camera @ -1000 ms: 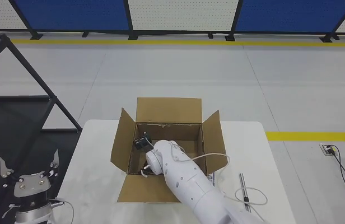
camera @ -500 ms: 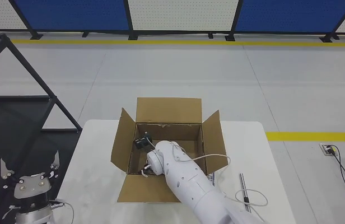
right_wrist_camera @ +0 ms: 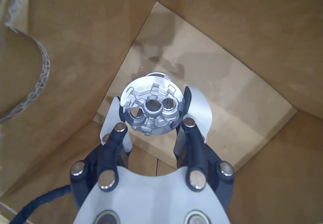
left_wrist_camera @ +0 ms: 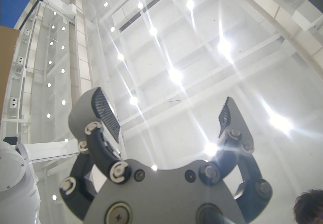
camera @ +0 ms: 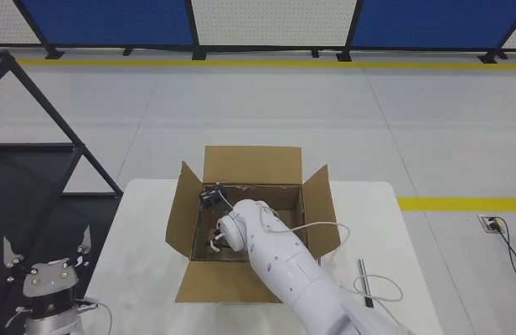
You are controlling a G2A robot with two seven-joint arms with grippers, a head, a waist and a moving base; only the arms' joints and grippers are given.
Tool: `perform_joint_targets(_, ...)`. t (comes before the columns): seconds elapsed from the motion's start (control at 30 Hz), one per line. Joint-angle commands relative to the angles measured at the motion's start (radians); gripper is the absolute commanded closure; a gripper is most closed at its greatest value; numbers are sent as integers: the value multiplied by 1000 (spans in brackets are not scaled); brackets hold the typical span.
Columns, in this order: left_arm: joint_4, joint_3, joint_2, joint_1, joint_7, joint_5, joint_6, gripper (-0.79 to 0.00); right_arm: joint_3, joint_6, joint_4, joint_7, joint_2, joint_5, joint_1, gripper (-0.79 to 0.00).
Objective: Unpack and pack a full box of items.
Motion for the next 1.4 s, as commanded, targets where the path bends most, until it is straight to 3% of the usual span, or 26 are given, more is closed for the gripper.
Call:
perform_joint_targets(0.0,-1,2,0,-1,0,3,2,-785,6,-7,-19,-7,9,-4,-6,0)
perform_joint_targets(0.2,-9,9,-1,-3,2,16,6,-785,25,6,-116,-6,47,-44,-41,0)
perform_joint_targets(0.37,-13,14,-2,-4,4,22,6,-785,59,27,-278,36,100,-109,-108,0)
perform_joint_targets(0.67,-11,21,-4,-6,10,30,3,-785,220,48,-855,162,230,-307,-408,0)
perform_joint_targets(0.87,-9,22,-5,-10,16,32,-1,-785,328,35,-1140,164,271,-349,-580,0)
perform_joint_targets(1.37,1,55,-7,-30,21,48,19,-785,331,38,-1147,162,272,-351,-586,0)
